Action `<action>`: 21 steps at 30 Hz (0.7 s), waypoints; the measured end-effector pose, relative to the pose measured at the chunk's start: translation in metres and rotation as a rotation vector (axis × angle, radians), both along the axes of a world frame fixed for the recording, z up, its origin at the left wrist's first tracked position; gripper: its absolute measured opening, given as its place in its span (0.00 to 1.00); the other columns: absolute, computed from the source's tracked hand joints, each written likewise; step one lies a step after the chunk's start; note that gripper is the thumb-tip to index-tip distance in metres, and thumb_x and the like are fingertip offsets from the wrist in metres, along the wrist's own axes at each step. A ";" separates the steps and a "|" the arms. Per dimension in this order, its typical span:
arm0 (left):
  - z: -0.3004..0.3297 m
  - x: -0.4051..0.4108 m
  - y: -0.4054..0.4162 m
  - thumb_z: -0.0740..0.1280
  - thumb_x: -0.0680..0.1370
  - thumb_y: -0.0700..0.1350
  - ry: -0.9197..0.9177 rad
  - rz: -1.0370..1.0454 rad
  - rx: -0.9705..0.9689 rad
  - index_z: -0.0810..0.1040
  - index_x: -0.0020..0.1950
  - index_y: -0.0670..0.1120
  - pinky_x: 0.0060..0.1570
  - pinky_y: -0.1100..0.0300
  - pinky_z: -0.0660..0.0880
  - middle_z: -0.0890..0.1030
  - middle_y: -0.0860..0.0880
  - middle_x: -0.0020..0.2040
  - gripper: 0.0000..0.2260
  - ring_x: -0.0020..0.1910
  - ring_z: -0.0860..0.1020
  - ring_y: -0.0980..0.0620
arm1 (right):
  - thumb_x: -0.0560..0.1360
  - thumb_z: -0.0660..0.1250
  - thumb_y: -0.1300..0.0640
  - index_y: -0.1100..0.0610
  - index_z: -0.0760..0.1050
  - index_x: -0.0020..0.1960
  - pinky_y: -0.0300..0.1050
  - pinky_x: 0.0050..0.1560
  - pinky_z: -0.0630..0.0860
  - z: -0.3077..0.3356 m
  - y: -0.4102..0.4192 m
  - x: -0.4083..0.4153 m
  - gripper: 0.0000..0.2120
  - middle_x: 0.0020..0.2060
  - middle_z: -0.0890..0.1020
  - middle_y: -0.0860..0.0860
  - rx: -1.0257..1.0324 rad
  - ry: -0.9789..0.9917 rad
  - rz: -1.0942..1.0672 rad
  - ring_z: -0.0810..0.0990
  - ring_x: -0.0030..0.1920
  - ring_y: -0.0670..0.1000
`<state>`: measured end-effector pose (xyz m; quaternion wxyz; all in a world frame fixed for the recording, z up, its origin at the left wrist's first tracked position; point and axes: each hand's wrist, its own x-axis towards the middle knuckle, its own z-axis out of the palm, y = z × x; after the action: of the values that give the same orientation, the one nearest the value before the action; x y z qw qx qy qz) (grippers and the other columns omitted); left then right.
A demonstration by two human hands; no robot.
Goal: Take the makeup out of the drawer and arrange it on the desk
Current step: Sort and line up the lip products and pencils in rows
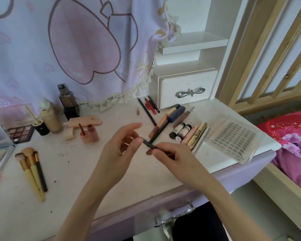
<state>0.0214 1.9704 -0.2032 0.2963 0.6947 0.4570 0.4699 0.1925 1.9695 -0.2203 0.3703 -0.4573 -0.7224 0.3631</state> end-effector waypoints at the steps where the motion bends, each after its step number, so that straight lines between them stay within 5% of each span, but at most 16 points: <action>1: 0.002 -0.001 0.001 0.63 0.76 0.43 0.057 -0.013 0.021 0.75 0.51 0.57 0.37 0.73 0.68 0.77 0.62 0.38 0.09 0.37 0.74 0.63 | 0.78 0.61 0.55 0.52 0.80 0.48 0.31 0.26 0.60 0.001 -0.002 0.000 0.09 0.22 0.71 0.39 0.002 -0.041 0.016 0.65 0.23 0.42; 10: 0.005 -0.002 0.003 0.68 0.74 0.39 0.152 -0.033 -0.010 0.77 0.40 0.56 0.36 0.72 0.67 0.78 0.63 0.33 0.10 0.34 0.73 0.61 | 0.80 0.59 0.54 0.47 0.67 0.41 0.34 0.29 0.63 -0.001 -0.006 0.001 0.08 0.25 0.68 0.43 0.147 -0.208 0.033 0.68 0.27 0.43; 18: 0.009 -0.003 0.006 0.68 0.74 0.38 0.111 -0.032 -0.035 0.78 0.39 0.54 0.35 0.73 0.68 0.78 0.62 0.31 0.10 0.32 0.73 0.62 | 0.79 0.59 0.50 0.56 0.74 0.48 0.34 0.28 0.64 -0.001 0.001 0.002 0.10 0.25 0.68 0.44 0.148 -0.234 0.036 0.69 0.26 0.44; 21: 0.008 -0.005 0.008 0.68 0.73 0.38 0.061 -0.017 -0.033 0.78 0.40 0.52 0.34 0.74 0.69 0.78 0.61 0.31 0.09 0.31 0.74 0.62 | 0.74 0.64 0.42 0.48 0.73 0.51 0.32 0.30 0.66 0.001 0.005 0.005 0.12 0.26 0.71 0.44 0.065 -0.238 0.018 0.70 0.27 0.41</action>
<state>0.0168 1.9788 -0.1950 0.2977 0.7076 0.4676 0.4382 0.1971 1.9746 -0.2191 0.2933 -0.4786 -0.7766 0.2860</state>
